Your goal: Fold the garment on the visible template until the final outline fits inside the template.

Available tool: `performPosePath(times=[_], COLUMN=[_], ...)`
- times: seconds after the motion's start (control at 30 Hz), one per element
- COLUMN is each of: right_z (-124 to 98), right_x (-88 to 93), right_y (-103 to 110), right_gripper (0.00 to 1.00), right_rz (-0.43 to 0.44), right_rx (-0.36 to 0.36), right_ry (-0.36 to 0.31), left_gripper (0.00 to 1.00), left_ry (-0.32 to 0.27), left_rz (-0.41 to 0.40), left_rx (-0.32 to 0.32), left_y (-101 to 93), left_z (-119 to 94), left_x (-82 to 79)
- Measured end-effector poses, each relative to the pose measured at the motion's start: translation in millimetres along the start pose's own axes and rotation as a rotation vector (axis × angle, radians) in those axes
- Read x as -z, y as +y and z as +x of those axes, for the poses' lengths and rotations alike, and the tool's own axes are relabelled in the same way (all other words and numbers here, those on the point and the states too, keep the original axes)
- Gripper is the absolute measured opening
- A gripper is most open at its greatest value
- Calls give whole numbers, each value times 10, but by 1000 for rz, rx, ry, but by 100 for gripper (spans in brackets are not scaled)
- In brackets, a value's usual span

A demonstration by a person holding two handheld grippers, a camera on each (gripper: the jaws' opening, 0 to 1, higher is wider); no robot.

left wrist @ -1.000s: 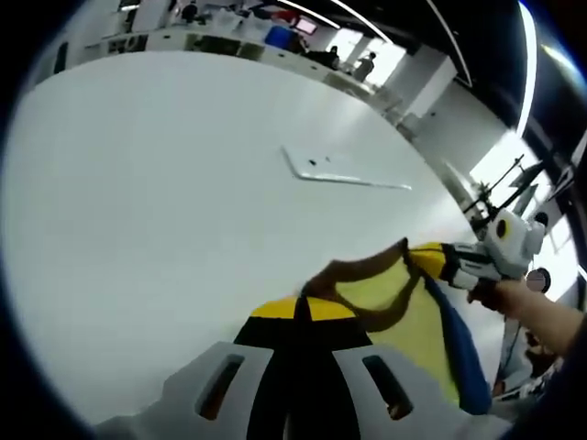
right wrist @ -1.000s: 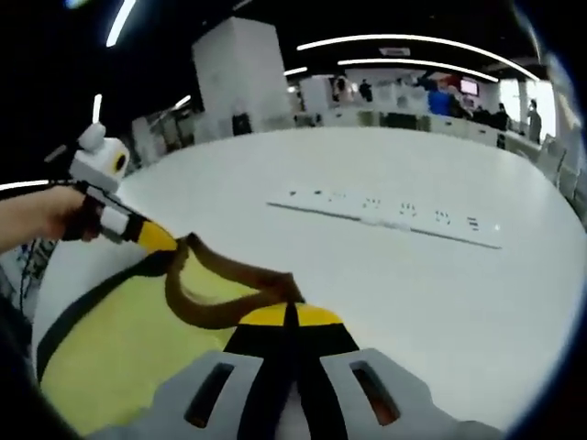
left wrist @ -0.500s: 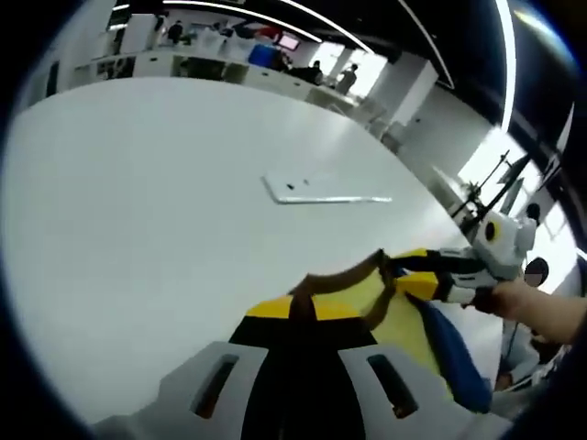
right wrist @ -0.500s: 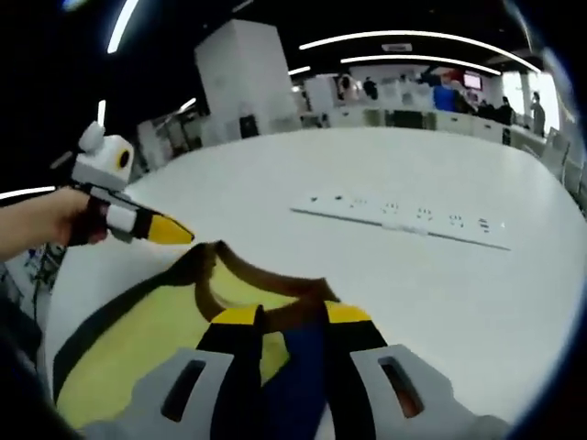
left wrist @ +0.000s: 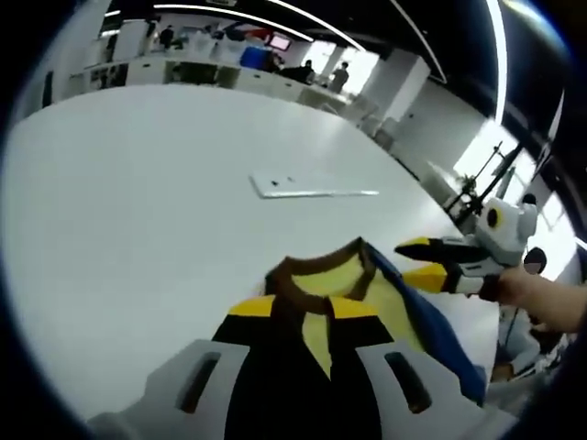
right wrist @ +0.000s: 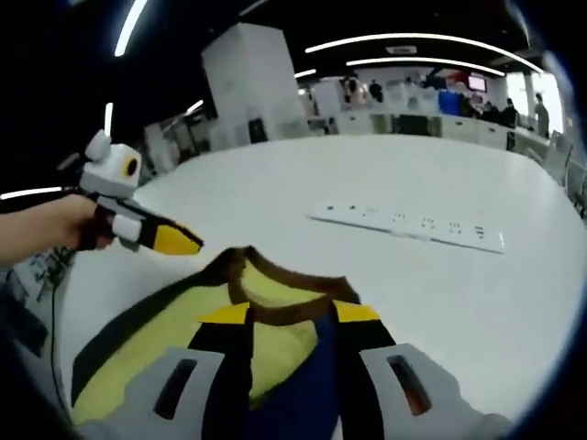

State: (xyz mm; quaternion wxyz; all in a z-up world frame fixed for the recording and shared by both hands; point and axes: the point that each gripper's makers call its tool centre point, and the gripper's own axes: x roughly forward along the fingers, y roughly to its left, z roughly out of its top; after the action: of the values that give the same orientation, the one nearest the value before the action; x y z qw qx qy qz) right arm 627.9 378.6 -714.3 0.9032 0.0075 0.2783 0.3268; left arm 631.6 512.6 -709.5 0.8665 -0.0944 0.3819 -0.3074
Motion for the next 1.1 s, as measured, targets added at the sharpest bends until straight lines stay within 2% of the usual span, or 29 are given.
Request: performPosePath(times=[0.4, 1.1], right_z=[-201, -597], right_x=[-58, 37], right_y=[190, 465], right_gripper=[45, 60], right_rz=[1, 16], right_rx=[-26, -46], right_ry=[-14, -11], left_gripper=[30, 45], left_ry=[-8, -5], left_rz=[27, 61], left_rx=[9, 16], left_y=[-144, -343], left_z=[-182, -525], left_x=[48, 235])
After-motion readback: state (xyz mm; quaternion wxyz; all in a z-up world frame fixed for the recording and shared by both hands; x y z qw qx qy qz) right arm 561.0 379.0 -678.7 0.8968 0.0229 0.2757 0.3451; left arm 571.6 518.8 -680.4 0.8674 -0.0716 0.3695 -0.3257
